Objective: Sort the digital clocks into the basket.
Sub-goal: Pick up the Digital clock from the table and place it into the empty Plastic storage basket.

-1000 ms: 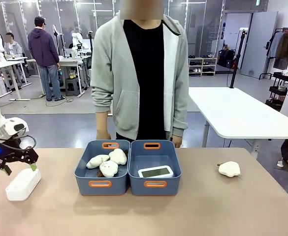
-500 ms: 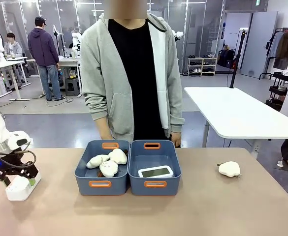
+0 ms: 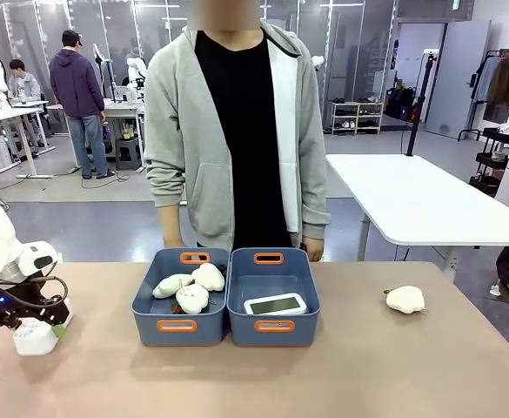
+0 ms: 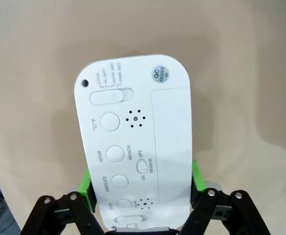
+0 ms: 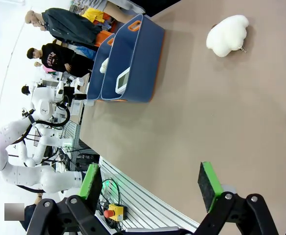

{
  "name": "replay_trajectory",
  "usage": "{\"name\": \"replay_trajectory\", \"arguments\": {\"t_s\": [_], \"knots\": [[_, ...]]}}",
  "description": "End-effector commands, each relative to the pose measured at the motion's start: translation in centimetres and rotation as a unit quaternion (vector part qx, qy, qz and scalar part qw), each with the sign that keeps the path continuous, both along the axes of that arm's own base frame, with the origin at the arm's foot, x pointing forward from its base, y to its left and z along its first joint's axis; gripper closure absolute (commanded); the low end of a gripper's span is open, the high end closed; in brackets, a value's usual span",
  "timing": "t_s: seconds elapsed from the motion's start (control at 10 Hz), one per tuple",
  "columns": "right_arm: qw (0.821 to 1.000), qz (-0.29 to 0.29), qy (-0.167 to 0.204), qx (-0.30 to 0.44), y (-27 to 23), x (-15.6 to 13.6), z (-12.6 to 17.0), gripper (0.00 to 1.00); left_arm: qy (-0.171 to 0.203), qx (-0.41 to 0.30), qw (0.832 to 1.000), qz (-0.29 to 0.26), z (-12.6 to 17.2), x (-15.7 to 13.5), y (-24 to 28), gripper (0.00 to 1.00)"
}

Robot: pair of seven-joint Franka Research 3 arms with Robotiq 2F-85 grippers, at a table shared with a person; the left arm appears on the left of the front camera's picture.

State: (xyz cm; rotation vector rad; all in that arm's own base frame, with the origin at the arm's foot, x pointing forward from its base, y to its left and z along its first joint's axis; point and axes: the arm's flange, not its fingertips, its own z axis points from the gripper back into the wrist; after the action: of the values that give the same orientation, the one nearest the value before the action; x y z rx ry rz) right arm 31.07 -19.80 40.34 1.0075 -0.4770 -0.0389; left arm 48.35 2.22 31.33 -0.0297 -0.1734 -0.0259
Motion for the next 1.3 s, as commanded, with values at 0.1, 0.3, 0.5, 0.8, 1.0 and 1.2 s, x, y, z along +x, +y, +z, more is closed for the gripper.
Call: {"name": "replay_trajectory", "arguments": {"t_s": [0.1, 0.3, 0.5, 0.8, 1.0, 1.2], "knots": [[1.0, 0.001, 0.002, 0.0, 0.1, 0.0, 0.1, 0.0, -0.013, 0.014, 1.0, 0.005, -1.0, 0.0, 0.0, 1.0], [1.0, 0.001, 0.002, 0.0, 0.1, 0.0, 0.1, 0.0, -0.012, -0.011, 1.0, 0.011, 0.2, -0.1, 0.2, 0.8], [1.0, 0.001, 0.002, 0.0, 0.1, 0.0, 0.1, 0.0, 0.019, -0.075, 0.997, -0.012, 6.1, -2.3, 1.7, 0.8], [1.0, 0.001, 0.002, 0.0, 0.1, 0.0, 0.1, 0.0, 0.012, -0.163, 0.986, -0.018, 12.6, -6.0, 3.9, 0.8], [1.0, 0.001, 0.002, 0.0, 0.1, 0.0, 0.1, 0.0, -0.003, -0.214, 0.976, -0.035, 13.4, -7.2, 3.9, 0.8], [1.0, 0.001, 0.002, 0.0, 0.1, 0.0, 0.1, 0.0, -0.05, -0.338, 0.933, -0.116, 14.8, -7.3, 1.4, 0.8]]}}
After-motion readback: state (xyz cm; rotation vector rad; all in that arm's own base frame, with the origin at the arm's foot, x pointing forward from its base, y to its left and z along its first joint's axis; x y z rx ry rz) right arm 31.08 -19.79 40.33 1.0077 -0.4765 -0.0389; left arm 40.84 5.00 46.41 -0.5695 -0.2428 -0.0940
